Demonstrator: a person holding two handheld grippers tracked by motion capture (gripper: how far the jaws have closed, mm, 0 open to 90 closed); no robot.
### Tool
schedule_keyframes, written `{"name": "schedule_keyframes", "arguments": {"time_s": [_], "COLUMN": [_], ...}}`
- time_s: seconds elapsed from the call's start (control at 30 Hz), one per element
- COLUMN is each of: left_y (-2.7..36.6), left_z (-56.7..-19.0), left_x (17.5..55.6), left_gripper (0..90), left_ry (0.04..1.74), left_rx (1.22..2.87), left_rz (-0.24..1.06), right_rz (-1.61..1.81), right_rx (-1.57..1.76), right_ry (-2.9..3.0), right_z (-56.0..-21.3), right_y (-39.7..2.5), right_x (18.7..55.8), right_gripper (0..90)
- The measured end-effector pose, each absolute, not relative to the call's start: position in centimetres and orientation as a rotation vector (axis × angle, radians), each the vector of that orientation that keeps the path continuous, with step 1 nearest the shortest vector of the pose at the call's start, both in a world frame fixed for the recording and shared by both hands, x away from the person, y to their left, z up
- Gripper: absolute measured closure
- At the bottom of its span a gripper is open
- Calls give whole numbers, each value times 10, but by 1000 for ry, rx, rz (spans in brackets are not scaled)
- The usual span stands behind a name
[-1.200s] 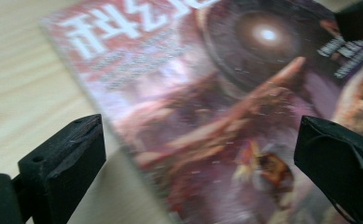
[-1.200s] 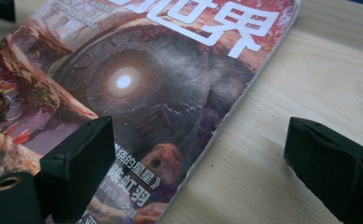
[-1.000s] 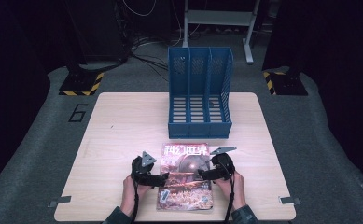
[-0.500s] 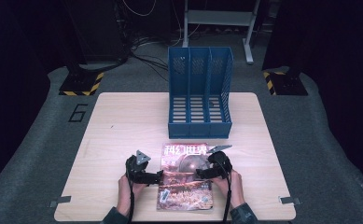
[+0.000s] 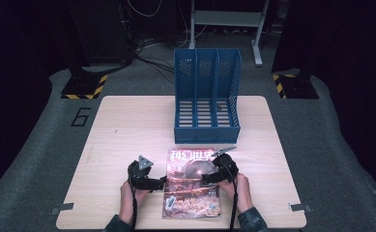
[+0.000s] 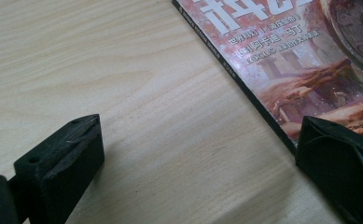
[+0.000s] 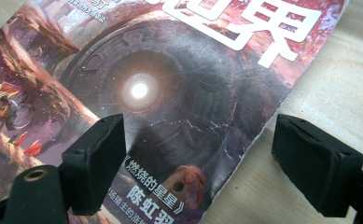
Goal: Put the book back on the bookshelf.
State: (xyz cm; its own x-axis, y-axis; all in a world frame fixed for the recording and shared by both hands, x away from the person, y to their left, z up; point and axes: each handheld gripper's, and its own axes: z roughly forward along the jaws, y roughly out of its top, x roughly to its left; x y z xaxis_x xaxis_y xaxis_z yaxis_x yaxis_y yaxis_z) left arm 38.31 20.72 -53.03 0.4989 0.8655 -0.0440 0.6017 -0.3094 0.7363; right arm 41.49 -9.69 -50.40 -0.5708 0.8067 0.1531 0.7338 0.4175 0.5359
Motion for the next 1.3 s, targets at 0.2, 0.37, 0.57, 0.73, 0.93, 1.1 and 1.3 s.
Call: {"name": "schedule_keyframes", "arguments": {"time_s": [0.2,0.37,0.57,0.73,0.93,1.1,1.3], "left_y": [206,206,207,207,207,206,207], "left_z": [-531,-530,-530,-530,-531,-531,-531], "left_x": [383,383,383,383,383,382,383], "left_gripper": [11,17,17,17,17,18,20], "left_ry": [1203,1200,1199,1197,1195,1196,1193], "left_rx": [2028,2027,2028,2029,2028,2029,2030], "left_rz": [481,475,474,473,473,468,466], "right_rz": [868,1013,1198,1300,1347,1448,1360], "right_rx": [1416,1442,1488,1475,1476,1481,1465], "right_ry": [2530,2525,2478,2467,2456,2423,2424], "right_z": [-503,-505,-501,-497,-498,-498,-494], "right_y": [-96,-110,-121,-124,-130,-130,-120], "right_x": [416,418,414,412,407,417,433], "right_gripper": [191,234,288,342,385,409,455]}}
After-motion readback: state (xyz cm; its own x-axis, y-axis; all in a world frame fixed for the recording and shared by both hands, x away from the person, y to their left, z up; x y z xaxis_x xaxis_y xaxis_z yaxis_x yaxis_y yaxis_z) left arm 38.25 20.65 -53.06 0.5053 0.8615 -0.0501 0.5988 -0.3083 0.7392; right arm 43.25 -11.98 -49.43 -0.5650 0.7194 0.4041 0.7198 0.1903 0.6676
